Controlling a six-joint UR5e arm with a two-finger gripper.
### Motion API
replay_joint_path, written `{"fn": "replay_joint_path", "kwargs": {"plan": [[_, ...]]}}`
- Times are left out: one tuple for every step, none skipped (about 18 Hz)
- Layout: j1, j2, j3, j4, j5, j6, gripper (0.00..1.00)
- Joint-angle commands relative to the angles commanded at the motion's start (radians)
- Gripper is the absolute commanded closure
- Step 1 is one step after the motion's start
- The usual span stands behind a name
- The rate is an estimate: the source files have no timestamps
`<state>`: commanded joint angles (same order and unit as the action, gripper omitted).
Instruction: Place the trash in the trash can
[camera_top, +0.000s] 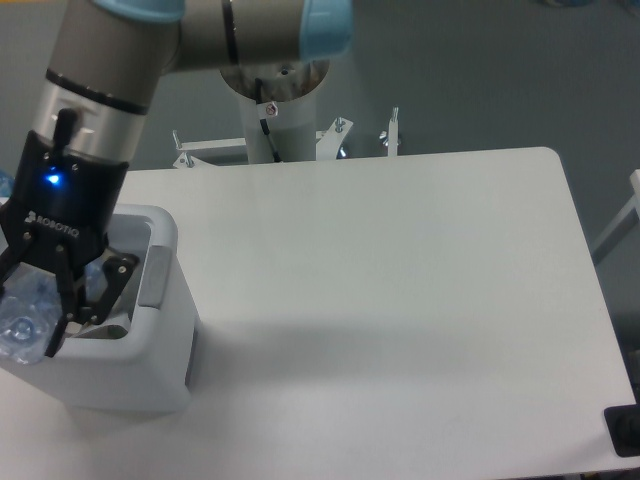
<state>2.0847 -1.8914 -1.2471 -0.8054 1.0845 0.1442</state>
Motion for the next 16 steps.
{"fn": "replay_joint_path", "kwargs": {"plan": [[0.000,0.002,-0.002,0.000,0.000,0.002,0.02],[0.000,0.005,-0.003,0.000,0.000,0.000,0.00],[0.000,0.005,-0.003,0.000,0.000,0.002,0.00],[0.000,0.005,0.003,0.000,0.000,0.000,0.00],[0.000,0.006,0.008,-0.002,0.000,0.000,0.00],[0.000,0.009,0.009,0.002,0.000,0.000,0.00],[0.000,0.012,0.011,0.006,0.000,0.000,0.00],[0.000,0.014,0.011,0.011,0.002,0.000,0.00],[0.002,0.012,0.012,0.011,0.003,0.000,0.00],[0.011,0.011,0.012,0.011,0.005,-0.002,0.00],[0.026,0.011,0.009,0.011,0.014,-0.002,0.00],[0.059,0.011,0.002,0.011,0.020,-0.002,0.00],[0.081,0.011,-0.005,0.011,0.021,-0.002,0.00],[0.103,0.011,-0.017,0.011,0.021,-0.002,0.00],[0.135,0.006,-0.024,0.011,0.021,-0.002,0.00],[0.155,0.003,-0.025,0.011,0.023,-0.002,0.00]]}}
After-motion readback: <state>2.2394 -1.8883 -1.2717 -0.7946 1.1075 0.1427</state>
